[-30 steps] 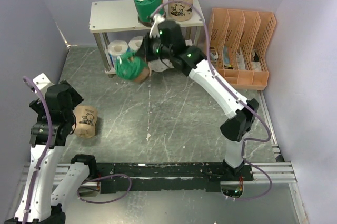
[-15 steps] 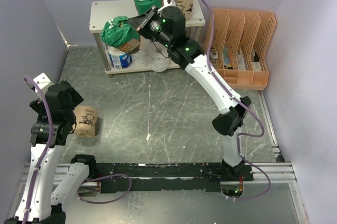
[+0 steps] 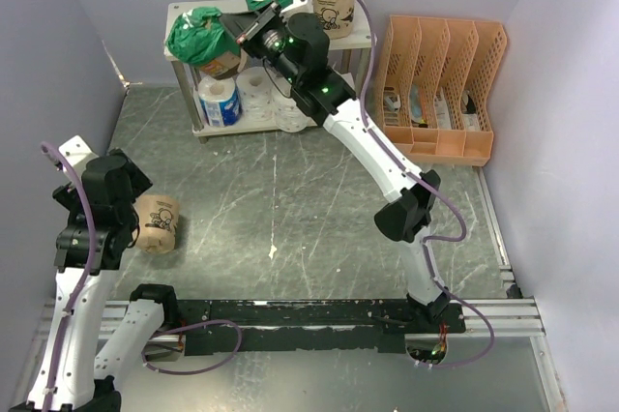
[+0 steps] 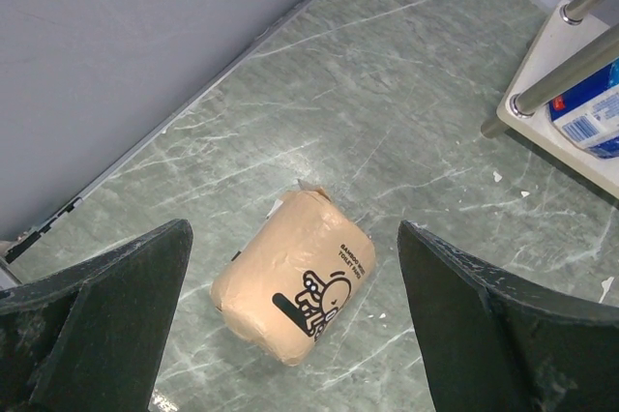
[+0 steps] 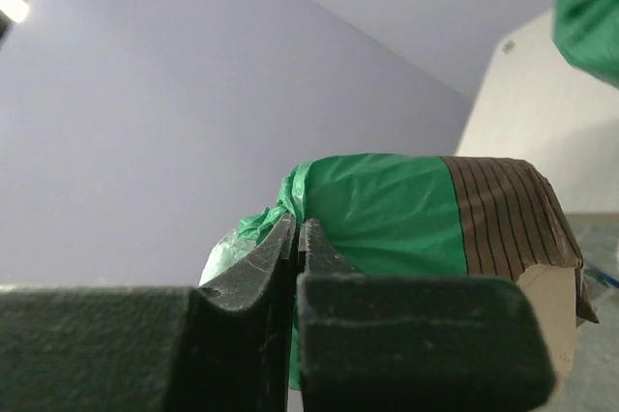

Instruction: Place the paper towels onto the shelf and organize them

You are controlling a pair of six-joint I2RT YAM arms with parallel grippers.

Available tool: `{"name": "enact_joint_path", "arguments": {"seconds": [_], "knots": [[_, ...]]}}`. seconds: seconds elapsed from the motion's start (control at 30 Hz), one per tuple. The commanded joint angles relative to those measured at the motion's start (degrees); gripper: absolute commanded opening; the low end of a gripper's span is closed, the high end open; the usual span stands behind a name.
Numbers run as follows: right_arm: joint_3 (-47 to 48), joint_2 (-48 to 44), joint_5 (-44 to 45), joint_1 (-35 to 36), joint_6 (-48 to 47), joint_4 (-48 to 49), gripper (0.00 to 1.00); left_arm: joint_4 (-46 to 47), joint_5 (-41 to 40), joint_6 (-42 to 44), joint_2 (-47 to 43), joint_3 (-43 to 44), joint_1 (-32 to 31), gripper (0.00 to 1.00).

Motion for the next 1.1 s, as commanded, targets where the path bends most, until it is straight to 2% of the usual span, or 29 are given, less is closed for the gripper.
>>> {"name": "enact_joint_path", "arguments": {"seconds": [0.0, 0.23, 0.4, 0.63, 0.9, 1.03, 1.07], "knots": [[4.87, 0.61, 3.35, 0.19, -2.09, 11.61, 0.00, 0.70, -0.35, -0.10, 0.92, -0.42, 0.49, 1.00], [7.60, 3.94, 5.05, -0.11, -7.91, 21.21, 0.00, 0.88, -0.03, 0.08, 1.08, -0.50, 0.58, 0.99], [10.79, 8.68, 5.88, -0.80, -7.64, 26.47, 0.00, 1.27, 0.92, 0.49, 1.29, -0.66, 0.58, 0.99], [11.59, 13.26, 5.67, -1.60, -2.45, 29.56, 0.00, 1.52, 1.26, 0.85, 2.11, -0.68, 0.58, 0.99], [13.17, 16.19, 8.83, -2.92, -4.42, 35.08, 0.00, 1.58, 1.04, 0.81, 2.28, -0.75, 0.58, 1.00], [11.83, 16.09, 8.71, -4.53, -4.42, 34.73, 0.00, 1.52, 0.79, 0.72, 2.45, -0.72, 0.58, 1.00], [11.49, 16.01, 8.63, -5.07, -4.19, 34.48, 0.04, 1.46, 0.78, 0.77, 2.45, -0.73, 0.54, 1.00]]}}
